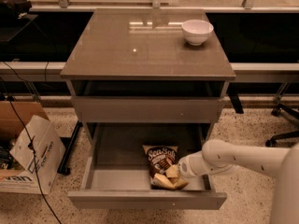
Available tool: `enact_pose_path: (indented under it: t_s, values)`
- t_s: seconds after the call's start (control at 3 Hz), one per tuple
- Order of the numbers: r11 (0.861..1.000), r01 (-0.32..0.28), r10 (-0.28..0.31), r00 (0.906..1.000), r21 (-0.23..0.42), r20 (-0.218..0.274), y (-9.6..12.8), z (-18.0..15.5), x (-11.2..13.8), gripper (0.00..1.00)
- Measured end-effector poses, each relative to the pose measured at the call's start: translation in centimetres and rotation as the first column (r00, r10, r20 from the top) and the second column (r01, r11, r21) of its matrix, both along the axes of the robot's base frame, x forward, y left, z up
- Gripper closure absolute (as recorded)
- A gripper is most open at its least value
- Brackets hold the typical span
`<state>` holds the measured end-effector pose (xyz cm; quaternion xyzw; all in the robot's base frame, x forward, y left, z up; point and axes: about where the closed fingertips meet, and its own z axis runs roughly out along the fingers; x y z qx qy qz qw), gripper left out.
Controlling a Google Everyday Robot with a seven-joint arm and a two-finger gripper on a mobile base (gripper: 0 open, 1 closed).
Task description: Pick brown chip bag from middle drawer and place on counter
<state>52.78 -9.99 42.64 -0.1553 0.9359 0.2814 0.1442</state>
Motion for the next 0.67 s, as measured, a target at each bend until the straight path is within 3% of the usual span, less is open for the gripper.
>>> enact_pose_path:
  t_s: [0.33, 0.67]
  values:
    - [0.988, -0.045, 0.040, 0.9983, 0.150, 0.042, 1.8, 3.1, 0.5, 1.00]
    - [0.937, -0.235, 0.196, 0.9662, 0.257, 0.167, 4.8, 8.8, 1.3, 1.00]
